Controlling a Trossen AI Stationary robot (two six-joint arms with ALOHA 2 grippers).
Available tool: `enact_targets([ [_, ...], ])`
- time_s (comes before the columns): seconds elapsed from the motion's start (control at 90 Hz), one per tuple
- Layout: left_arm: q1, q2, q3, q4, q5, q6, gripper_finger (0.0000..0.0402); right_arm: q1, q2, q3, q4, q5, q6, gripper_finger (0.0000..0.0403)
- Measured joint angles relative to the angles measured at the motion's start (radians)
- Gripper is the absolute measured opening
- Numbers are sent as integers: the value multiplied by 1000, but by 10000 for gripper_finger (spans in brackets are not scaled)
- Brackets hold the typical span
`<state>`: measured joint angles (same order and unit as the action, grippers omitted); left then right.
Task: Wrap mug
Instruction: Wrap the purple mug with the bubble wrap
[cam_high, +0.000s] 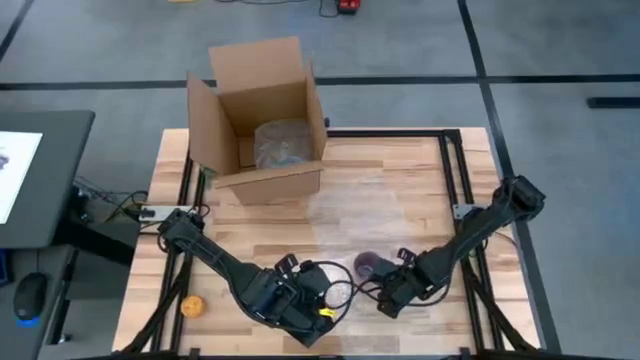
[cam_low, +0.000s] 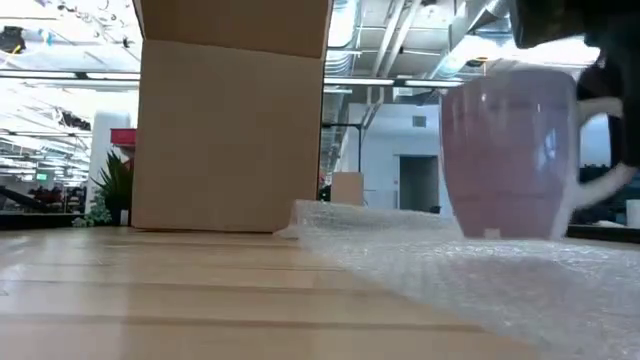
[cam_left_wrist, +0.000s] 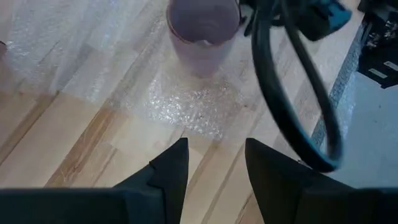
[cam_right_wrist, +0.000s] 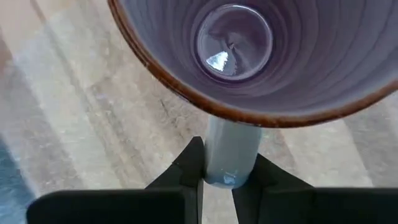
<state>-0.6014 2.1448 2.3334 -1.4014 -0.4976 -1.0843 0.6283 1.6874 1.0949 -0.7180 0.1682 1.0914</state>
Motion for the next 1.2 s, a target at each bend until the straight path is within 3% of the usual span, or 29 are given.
enact_targets([
  [0.156, 0, 0, 0, 0, 0, -1, 139, -9, 7, -34, 37, 1, 52, 57],
  [0.544, 0, 0, 0, -2, 0, 6, 139, -6, -32, -8, -46, -30, 40, 225],
  [0.711, 0, 0, 0, -30, 0, -5, 139, 26, -105, 30, -148, -28, 67, 237],
  [0.844, -5, 0, 0, -51, 0, -35, 139, 149, -178, 45, -131, 6, 121, 231],
  [0.978, -18, 0, 0, -52, 8, -10, 139, 329, -169, 45, 55, 105, 102, 227],
  [1.089, -29, 0, 0, -53, 29, 44, 139, 440, -64, 46, 316, 138, -147, 224],
  [1.2, -37, 0, 0, -54, 84, 111, 139, 464, 77, 70, 610, 140, -407, 223],
])
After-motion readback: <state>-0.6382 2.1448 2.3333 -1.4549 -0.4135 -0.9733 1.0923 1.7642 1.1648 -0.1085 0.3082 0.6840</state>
